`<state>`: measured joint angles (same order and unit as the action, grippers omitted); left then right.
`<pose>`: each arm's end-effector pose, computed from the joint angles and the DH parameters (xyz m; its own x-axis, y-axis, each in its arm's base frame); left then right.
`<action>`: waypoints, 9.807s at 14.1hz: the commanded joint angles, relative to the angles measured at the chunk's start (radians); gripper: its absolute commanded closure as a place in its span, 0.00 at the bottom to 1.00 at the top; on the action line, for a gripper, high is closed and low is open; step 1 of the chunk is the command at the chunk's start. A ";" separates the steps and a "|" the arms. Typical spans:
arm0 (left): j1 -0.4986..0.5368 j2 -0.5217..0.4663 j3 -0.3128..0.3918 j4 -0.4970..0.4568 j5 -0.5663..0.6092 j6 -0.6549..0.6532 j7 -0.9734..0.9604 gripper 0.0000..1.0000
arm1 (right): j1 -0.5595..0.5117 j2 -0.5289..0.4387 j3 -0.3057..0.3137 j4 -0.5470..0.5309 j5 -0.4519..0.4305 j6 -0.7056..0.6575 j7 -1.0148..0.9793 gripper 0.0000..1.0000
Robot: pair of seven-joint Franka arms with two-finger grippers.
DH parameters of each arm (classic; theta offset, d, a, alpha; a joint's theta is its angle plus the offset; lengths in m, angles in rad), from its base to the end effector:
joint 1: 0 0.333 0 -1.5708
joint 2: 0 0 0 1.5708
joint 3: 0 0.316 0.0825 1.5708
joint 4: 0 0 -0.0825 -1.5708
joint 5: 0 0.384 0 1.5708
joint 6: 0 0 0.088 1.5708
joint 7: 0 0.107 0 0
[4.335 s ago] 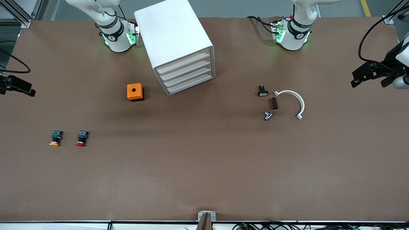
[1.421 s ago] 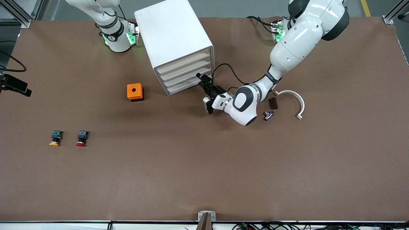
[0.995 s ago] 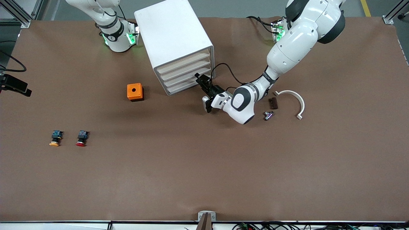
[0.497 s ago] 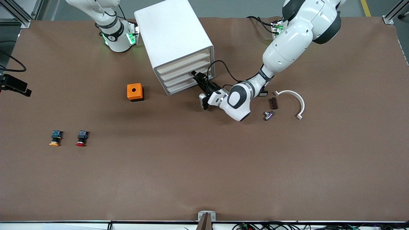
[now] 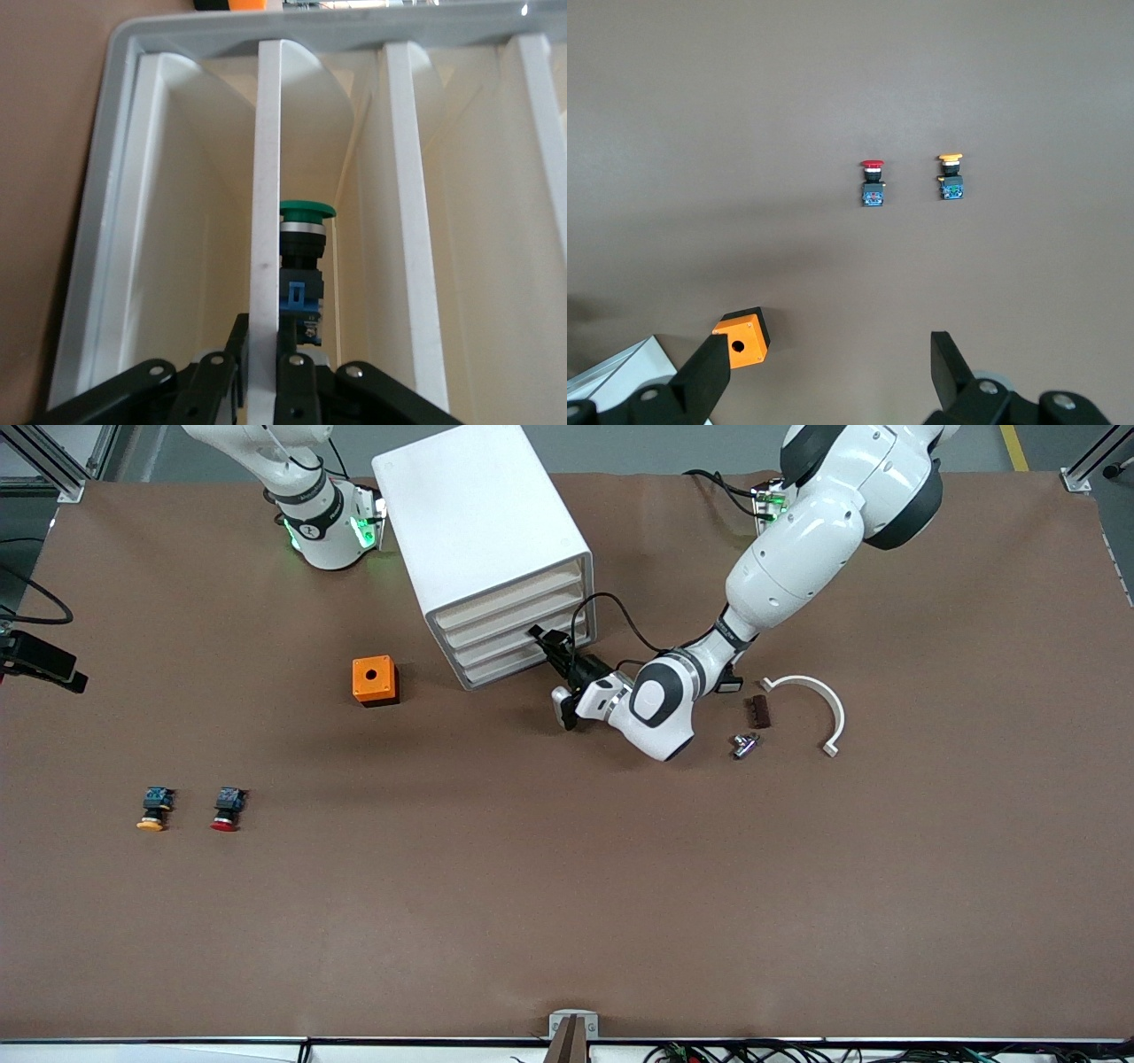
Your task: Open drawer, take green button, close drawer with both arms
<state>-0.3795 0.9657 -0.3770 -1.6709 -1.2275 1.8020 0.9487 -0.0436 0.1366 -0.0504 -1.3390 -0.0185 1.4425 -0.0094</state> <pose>0.4080 -0.4716 0.0961 0.7219 -0.6916 -0.0224 -0.0325 -0.0662 0.9973 0.5810 -0.0545 0.6437 0.9957 -0.0866 -0.0331 -0.0858 -0.9960 0.0250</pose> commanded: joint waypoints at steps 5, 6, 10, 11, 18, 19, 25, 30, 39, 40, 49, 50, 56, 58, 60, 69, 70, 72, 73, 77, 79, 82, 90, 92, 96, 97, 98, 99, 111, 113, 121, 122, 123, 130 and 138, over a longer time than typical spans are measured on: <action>0.017 0.028 0.110 0.146 -0.007 -0.107 -0.119 1.00 | 0.043 0.015 0.012 -0.020 0.012 -0.034 0.012 0.00; 0.016 0.036 0.124 0.158 -0.007 -0.121 -0.125 1.00 | 0.069 0.015 0.012 -0.029 0.012 -0.048 0.049 0.00; 0.031 0.073 0.153 0.200 -0.012 -0.135 -0.116 0.97 | 0.258 0.018 0.012 -0.072 0.017 -0.063 0.478 0.00; 0.039 0.082 0.153 0.209 -0.012 -0.135 -0.116 0.96 | 0.315 0.021 0.012 -0.083 0.020 -0.060 0.590 0.00; 0.070 0.091 0.155 0.237 -0.017 -0.135 -0.125 0.70 | 0.641 0.075 0.012 -0.242 0.060 0.200 1.322 0.00; 0.068 0.087 0.155 0.237 -0.020 -0.135 -0.132 0.07 | 0.674 0.084 0.012 -0.279 0.060 0.258 1.401 0.00; 0.111 0.028 0.199 0.293 0.133 -0.138 -0.310 0.00 | 0.792 0.219 0.012 -0.318 0.121 0.459 1.755 0.00; 0.128 -0.035 0.272 0.333 0.384 -0.135 -0.421 0.00 | 0.837 0.297 0.012 -0.318 0.161 0.522 1.767 0.00; 0.078 -0.168 0.365 0.341 0.791 -0.073 -0.725 0.00 | 0.887 0.386 0.012 -0.316 0.178 0.575 1.767 0.00; 0.051 -0.179 0.365 0.341 0.845 -0.047 -0.795 0.00 | 0.889 0.391 0.012 -0.316 0.178 0.575 1.766 0.00; -0.045 -0.197 0.359 0.336 1.024 0.026 -1.360 0.00 | 0.906 0.442 0.012 -0.310 0.177 0.613 1.757 0.05; -0.051 -0.199 0.359 0.336 1.024 0.026 -1.454 0.00 | 0.906 0.442 0.012 -0.310 0.177 0.610 1.754 0.20; -0.137 -0.197 0.355 0.326 1.027 0.062 -1.832 0.00 | 0.909 0.442 0.012 -0.296 0.177 0.607 1.755 0.86; -0.169 -0.197 0.357 0.316 1.027 0.075 -1.875 0.00 | 0.906 0.440 0.012 -0.266 0.178 0.602 1.760 0.88; -0.185 -0.199 0.355 0.309 1.027 0.079 -1.904 0.00 | 0.897 0.433 0.012 -0.214 0.195 0.537 1.763 0.89; -0.309 -0.194 0.357 0.284 1.025 0.200 -2.076 0.00 | 0.541 0.250 0.007 0.037 0.227 -0.111 1.293 0.88; -0.329 -0.197 0.357 0.266 1.025 0.236 -2.093 0.00 | 0.492 0.230 0.004 0.032 0.215 -0.140 1.160 0.88; -0.354 -0.200 0.359 0.238 1.027 0.301 -2.122 0.00 | 0.377 0.222 0.003 0.026 0.186 -0.171 0.908 0.88; -0.369 -0.199 0.360 0.232 1.027 0.319 -2.131 0.00 | 0.323 0.222 0.004 0.023 0.157 -0.171 0.800 0.89; -0.407 -0.203 0.360 0.227 1.027 0.335 -2.176 0.00 | 0.176 0.225 0.004 -0.040 0.023 -0.078 0.415 0.89; -0.438 -0.203 0.355 0.231 1.025 0.336 -2.214 0.00 | 0.122 0.225 0.003 -0.110 0.017 0.022 0.314 0.89; -0.492 -0.202 0.352 0.234 1.024 0.353 -2.286 0.00 | 0.094 0.227 0.003 -0.238 -0.015 0.203 0.253 0.88; -0.526 -0.191 0.271 0.235 0.988 0.355 -2.305 0.00 | 0.042 0.284 0.003 -0.525 -0.018 0.744 0.120 0.88; -0.524 -0.191 0.260 0.235 0.941 0.355 -2.289 0.00 | 0.047 0.300 0.004 -0.566 -0.017 0.814 0.120 0.88; -0.526 -0.190 0.260 0.237 0.827 0.355 -2.230 0.00 | 0.062 0.354 0.006 -0.569 -0.015 0.878 0.121 0.88; -0.526 -0.188 0.260 0.237 0.801 0.355 -2.214 0.00 | 0.064 0.368 0.006 -0.568 -0.015 0.888 0.120 0.88; -0.524 -0.186 0.260 0.237 0.777 0.355 -2.205 0.00 | 0.062 0.380 0.006 -0.568 -0.015 0.898 0.121 0.88; -0.526 -0.179 0.260 0.237 0.761 0.355 -2.203 0.00 | 0.062 0.389 0.006 -0.568 -0.015 0.908 0.120 0.88; -0.192 -0.283 0.274 0.252 1.039 0.292 -1.713 0.00 | 0.068 0.443 0.007 -0.566 -0.014 0.963 0.134 0.45; -0.103 -0.289 0.276 0.249 1.074 0.290 -1.545 0.00 | 0.068 0.437 0.007 -0.566 -0.012 0.952 0.135 0.00; 0.244 -0.406 0.277 0.246 1.158 0.183 -1.073 0.00 | 0.060 0.218 0.009 -0.554 -0.001 0.681 0.140 0.00; 0.267 -0.423 0.277 0.246 1.190 0.169 -1.040 0.00 | 0.060 0.165 0.009 -0.552 -0.001 0.620 0.140 0.00; 0.278 -0.452 0.277 0.246 1.227 0.148 -1.012 0.00 | 0.059 0.112 0.009 -0.549 -0.001 0.563 0.140 0.00; 0.295 -0.678 0.375 0.249 1.250 -0.122 -1.023 0.00 | 0.025 -0.084 0.004 -0.381 0.002 0.163 0.126 0.00; 0.341 -0.907 0.332 0.240 1.238 -0.339 -1.117 0.00 | 0.008 -0.078 0.004 -0.108 0.003 0.012 0.123 0.00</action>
<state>-0.0748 0.0974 -0.0279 -1.4002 0.0150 1.4728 -0.1665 -0.0163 0.0370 -0.0585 -1.4932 -0.0187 1.4718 0.1183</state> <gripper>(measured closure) 0.000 0.000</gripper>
